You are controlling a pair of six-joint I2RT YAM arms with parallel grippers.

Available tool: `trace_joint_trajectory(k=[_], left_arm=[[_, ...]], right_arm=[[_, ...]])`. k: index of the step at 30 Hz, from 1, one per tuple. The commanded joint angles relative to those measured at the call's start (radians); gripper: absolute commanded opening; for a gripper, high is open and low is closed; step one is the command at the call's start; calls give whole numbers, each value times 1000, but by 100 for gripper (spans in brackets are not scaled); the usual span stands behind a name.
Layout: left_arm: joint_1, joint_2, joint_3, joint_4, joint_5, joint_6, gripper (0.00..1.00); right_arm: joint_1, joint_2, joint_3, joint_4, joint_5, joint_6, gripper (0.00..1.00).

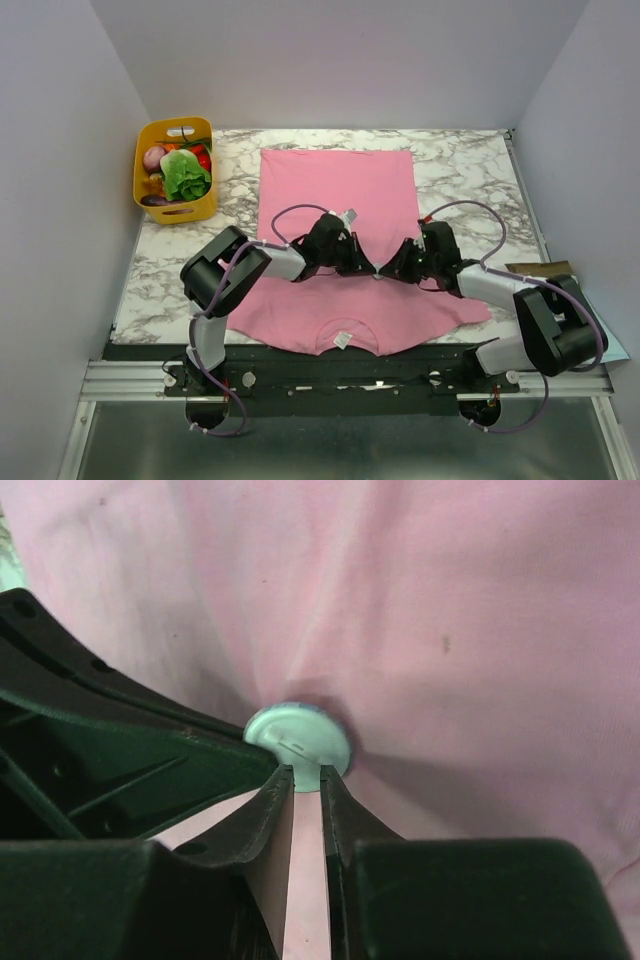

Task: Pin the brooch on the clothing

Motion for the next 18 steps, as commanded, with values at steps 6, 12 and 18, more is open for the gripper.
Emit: trace_joint_trajectory(k=[6,12,18], left_arm=[[-5,-109,-11,1,-29,96,0],[17,-256,-6,-123,-100,214,0],[49,-460,-22,-238,-158,325,0]], right_arm=[[3,-197,2,-43,-28,-28,28],[1,-355,69,-109,-20,-64,56],[1,-510,152,-146,-47,-124,91]])
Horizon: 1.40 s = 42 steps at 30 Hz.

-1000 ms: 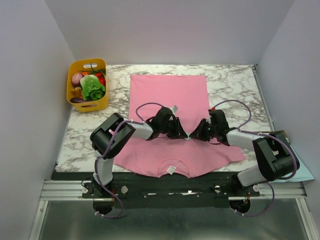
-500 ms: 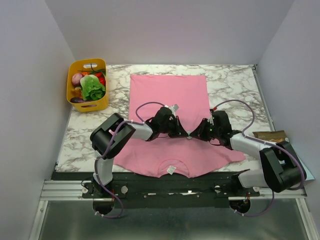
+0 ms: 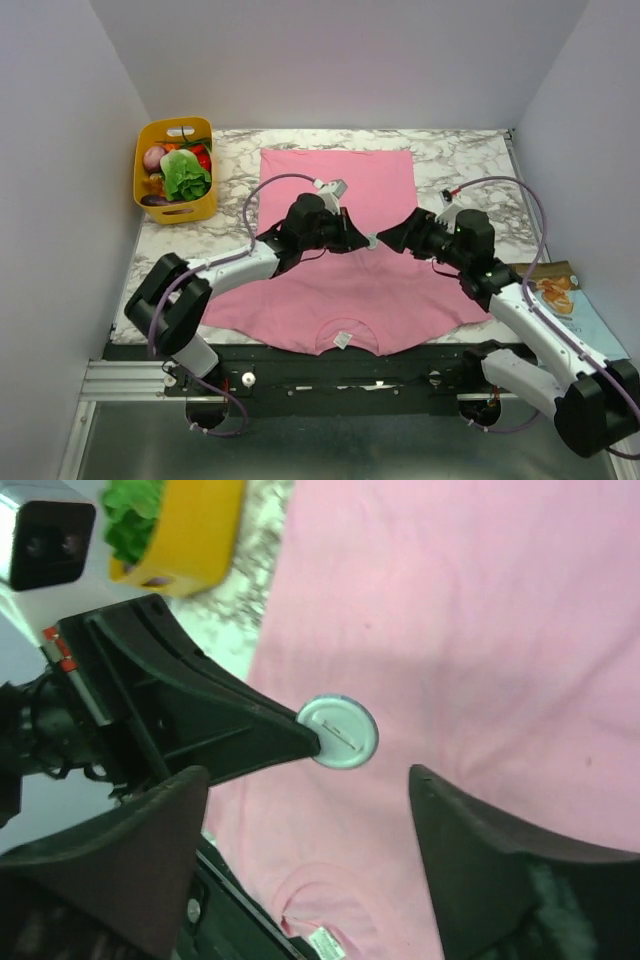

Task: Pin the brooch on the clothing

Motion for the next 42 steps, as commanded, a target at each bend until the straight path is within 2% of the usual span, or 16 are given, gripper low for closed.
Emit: trace_joint_trajectory(k=[1,7,11,17,19,23,33,40,42], left_arm=[[20,-196,-14,-122,-104,159,0],[23,-478,-59,-228,-257,238,0],[32,-639,-108,-254,-315,250,0],[38,-810,-181,-241,-279,273,0],[38,-853,-206,-218,-256,275,0],[38,-891,-212,-202,-219,276,0],[38,-859,-184,-179,-104,253,0],[38,-848,-183,-171,-95,244,0],[38,-842,-181,-169,-87,244,0]], right_arm=[[-1,-97,73,-49,-49,-79,99],[1,-126,123,23,-207,-96,100],[3,-88,103,208,-338,-52,100],[28,-8,101,440,-465,16,100],[55,13,127,460,-468,10,100],[136,87,173,511,-473,16,100],[171,236,192,698,-494,111,95],[182,334,213,822,-523,201,82],[190,354,225,827,-527,206,81]])
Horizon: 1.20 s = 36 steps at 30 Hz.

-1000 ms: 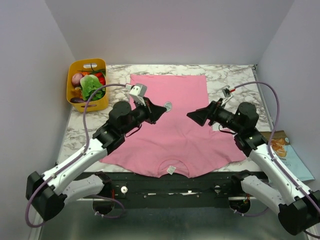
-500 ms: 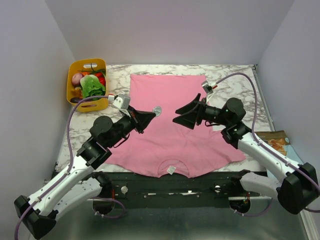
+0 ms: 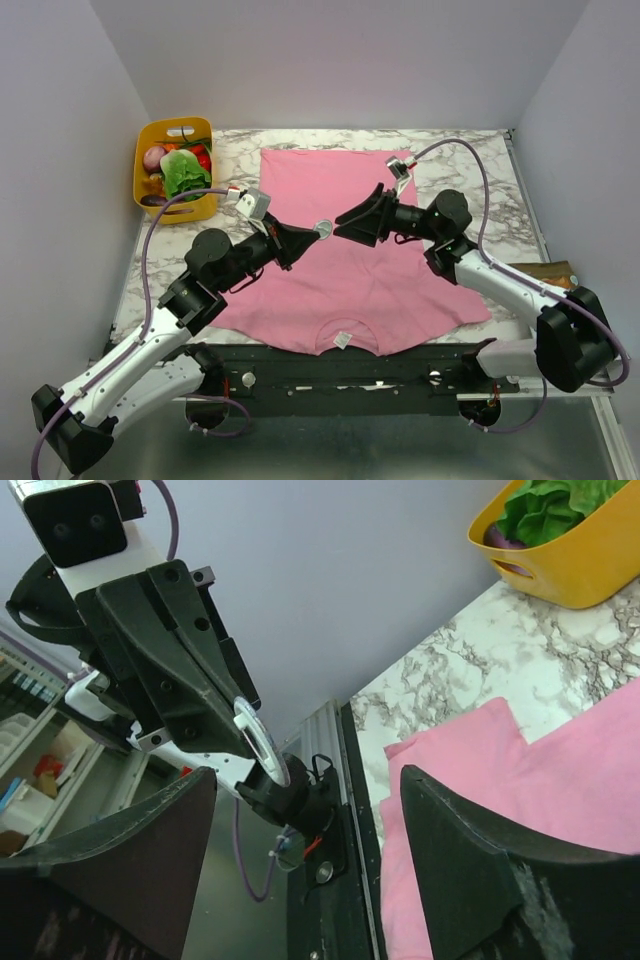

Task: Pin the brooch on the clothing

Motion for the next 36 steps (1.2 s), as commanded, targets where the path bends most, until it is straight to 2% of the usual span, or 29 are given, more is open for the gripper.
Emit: trace_joint_trajectory(k=[1,4,6,9,10,13,22,26,32,36], left_arm=[[4,11,30,33,40,-7,0],[4,19,31,36,43,-9,0],[4,22,30,37,46,-9,0],[4,23,30,39,46,-10,0],[4,23,30,38,44,-10,0],[4,25,33,31,38,-7,0],[4,33,40,19,29,-6,0],[4,43,47,22,35,-10,0],[4,59,65,44,43,-23,0],[4,71,77,53,50,-30,0]], right_arm=[[21,38,54,93,-42,45,79],[29,55,67,86,-43,45,70],[33,67,73,79,-43,43,68],[35,78,77,84,-46,48,58],[36,84,77,84,-46,53,51],[39,93,81,92,-54,56,44],[41,99,77,86,-59,48,29],[50,90,85,27,-53,7,25],[85,38,97,-166,26,-145,24],[96,18,94,-223,58,-193,24]])
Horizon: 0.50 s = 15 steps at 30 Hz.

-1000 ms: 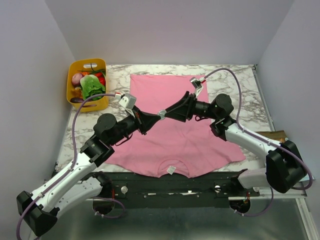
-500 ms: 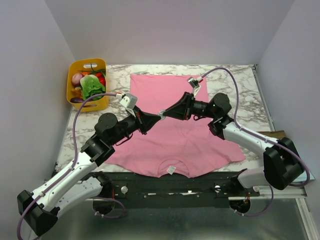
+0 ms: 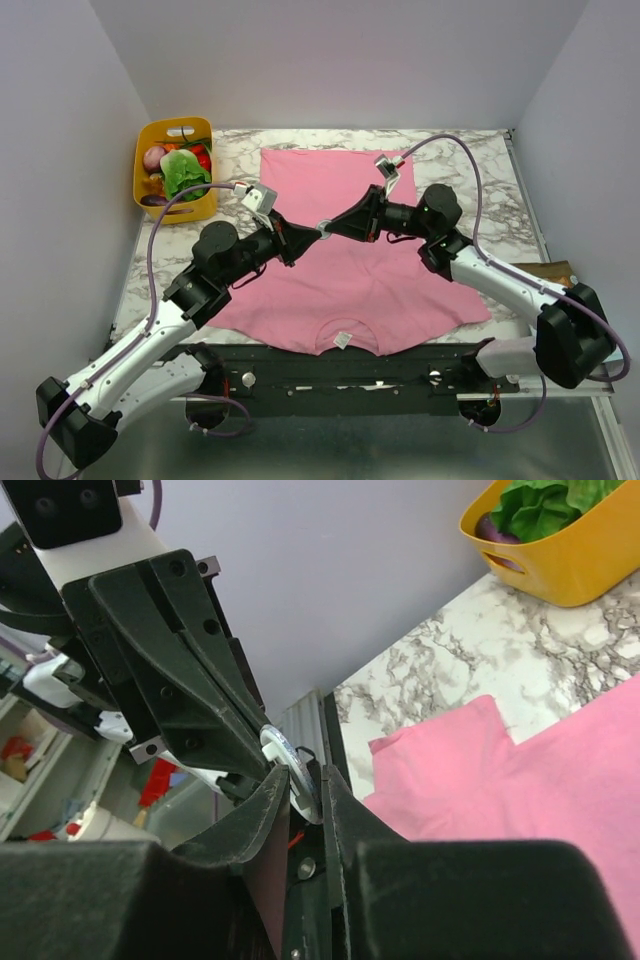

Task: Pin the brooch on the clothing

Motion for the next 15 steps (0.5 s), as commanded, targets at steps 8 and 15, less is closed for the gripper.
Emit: trace_joint_trajectory(k=[8,15], left_arm=[[-8,10,50,62,25,-19,0],[-8,-8,42,25,-2,-5,0]], right_arm=[[41,-100,13,-174,65,-148,43],[40,-229,-17,-172,131,-147,78]])
